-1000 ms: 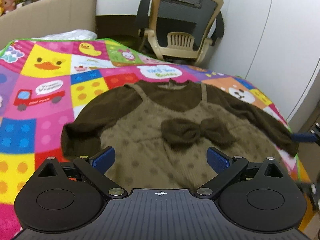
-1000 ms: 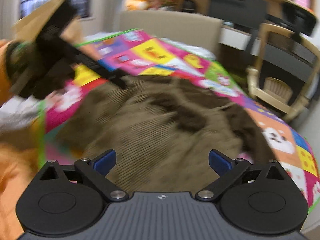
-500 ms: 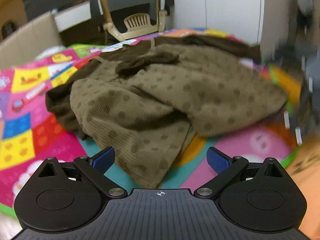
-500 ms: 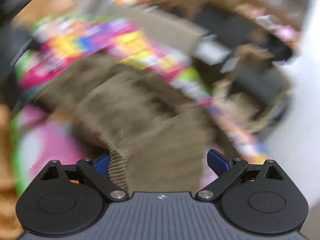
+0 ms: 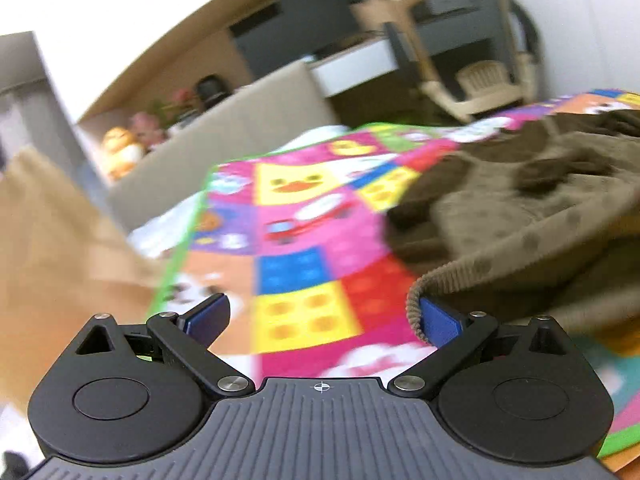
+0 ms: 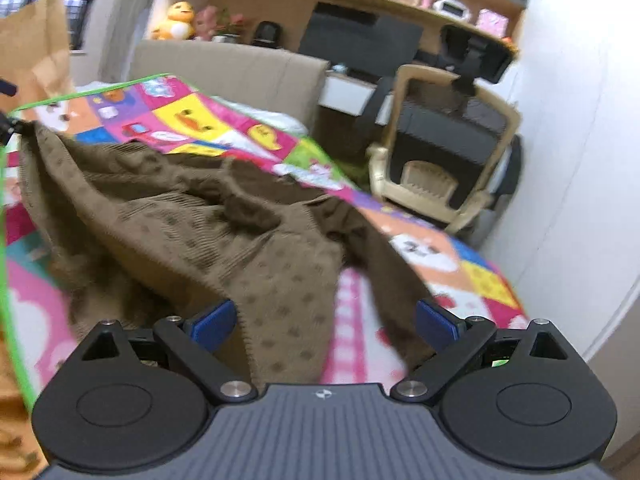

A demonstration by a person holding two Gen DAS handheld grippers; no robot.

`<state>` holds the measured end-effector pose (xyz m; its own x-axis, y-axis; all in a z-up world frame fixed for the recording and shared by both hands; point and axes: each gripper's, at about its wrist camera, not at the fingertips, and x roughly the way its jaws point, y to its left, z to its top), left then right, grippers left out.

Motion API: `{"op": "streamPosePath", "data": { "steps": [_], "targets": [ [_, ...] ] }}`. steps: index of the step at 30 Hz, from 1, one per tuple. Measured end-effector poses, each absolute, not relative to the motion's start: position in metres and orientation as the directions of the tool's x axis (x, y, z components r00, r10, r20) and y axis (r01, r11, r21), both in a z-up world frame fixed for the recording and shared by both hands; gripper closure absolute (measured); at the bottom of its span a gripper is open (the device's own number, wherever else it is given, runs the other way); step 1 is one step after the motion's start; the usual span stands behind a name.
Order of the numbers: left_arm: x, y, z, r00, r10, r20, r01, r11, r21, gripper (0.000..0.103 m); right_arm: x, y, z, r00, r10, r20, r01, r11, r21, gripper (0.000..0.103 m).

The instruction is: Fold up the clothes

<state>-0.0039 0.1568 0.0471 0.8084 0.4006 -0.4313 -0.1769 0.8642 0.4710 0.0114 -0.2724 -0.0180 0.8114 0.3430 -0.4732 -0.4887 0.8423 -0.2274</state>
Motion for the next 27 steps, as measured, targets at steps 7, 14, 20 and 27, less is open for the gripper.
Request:
{"op": "streamPosePath", "data": {
  "steps": [7, 14, 20, 27],
  "targets": [
    [-0.032, 0.187, 0.08, 0.821, 0.105, -0.562, -0.041, 0.991, 0.125, 0.002, 0.032, -0.288, 0.008, 0.758, 0.475, -0.448, -0.54, 0.841, -0.021, 0.0],
    [0.019, 0.168, 0.078, 0.815, -0.188, -0.548, 0.103, 0.978, -0.183, 0.002, 0.095, -0.284, -0.013, 0.759, 0.41, -0.506, -0.432, 0.898, 0.079, 0.0],
    [0.087, 0.126, 0.038, 0.706, -0.397, -0.586, 0.279, 0.917, -0.285, 0.002, 0.125, -0.246, -0.027, 0.67, 0.532, -0.518, -0.524, 0.833, 0.177, 0.003],
    [0.1, 0.099, 0.0, 0.559, -0.511, -0.653, 0.372, 0.858, -0.353, 0.001, 0.106, -0.2, -0.06, 0.588, 0.489, -0.644, -0.668, 0.743, -0.046, 0.003]
  ]
}}
